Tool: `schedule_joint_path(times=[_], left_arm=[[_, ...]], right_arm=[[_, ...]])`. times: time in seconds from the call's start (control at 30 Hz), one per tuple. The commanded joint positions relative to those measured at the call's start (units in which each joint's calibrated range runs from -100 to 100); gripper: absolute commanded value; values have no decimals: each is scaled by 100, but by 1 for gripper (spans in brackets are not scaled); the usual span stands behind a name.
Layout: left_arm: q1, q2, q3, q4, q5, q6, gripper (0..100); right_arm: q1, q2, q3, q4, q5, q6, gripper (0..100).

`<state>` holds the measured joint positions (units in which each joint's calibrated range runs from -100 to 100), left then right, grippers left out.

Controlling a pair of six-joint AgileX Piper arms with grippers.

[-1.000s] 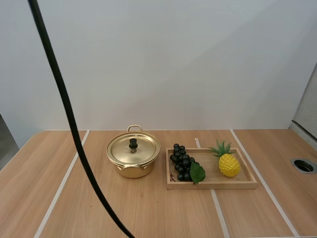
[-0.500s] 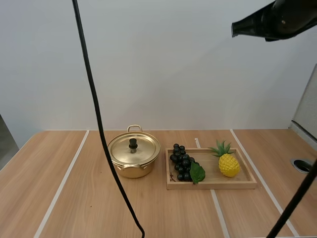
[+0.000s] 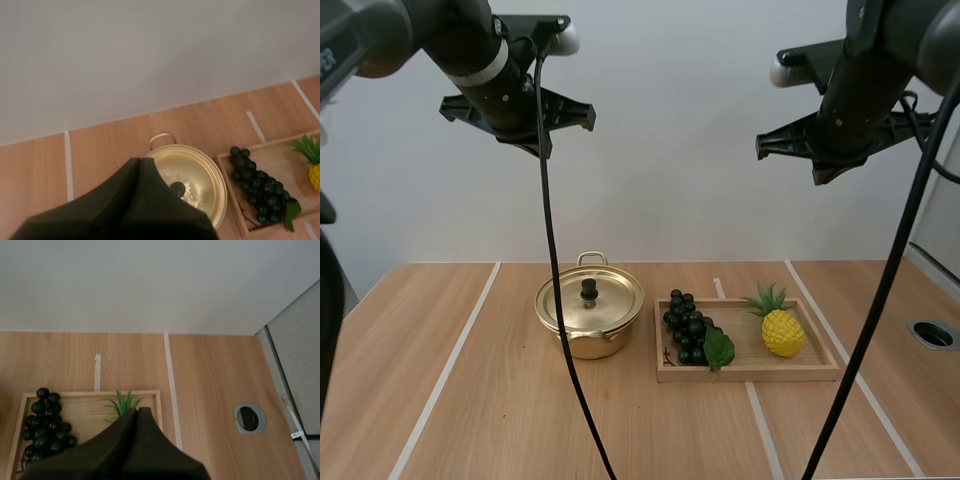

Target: Open the pot, put the pineapple inside, and close it

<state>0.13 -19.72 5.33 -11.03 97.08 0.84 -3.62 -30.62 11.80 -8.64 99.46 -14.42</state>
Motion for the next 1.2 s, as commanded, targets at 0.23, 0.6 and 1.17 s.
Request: schedule_joint_path(times=[0.23, 0.6, 1.17], left_arm=[[2, 873, -39, -233, 292, 154, 0], [2, 1318, 1001, -233, 292, 605, 0], [-14, 1368, 1796, -1599, -513, 2119, 100]], right_arm=[[-27, 169, 1024, -15, -133, -57, 0], [-27, 789, 1305, -276, -285, -47, 0], [-27, 848, 1305, -276, -317, -47, 0]])
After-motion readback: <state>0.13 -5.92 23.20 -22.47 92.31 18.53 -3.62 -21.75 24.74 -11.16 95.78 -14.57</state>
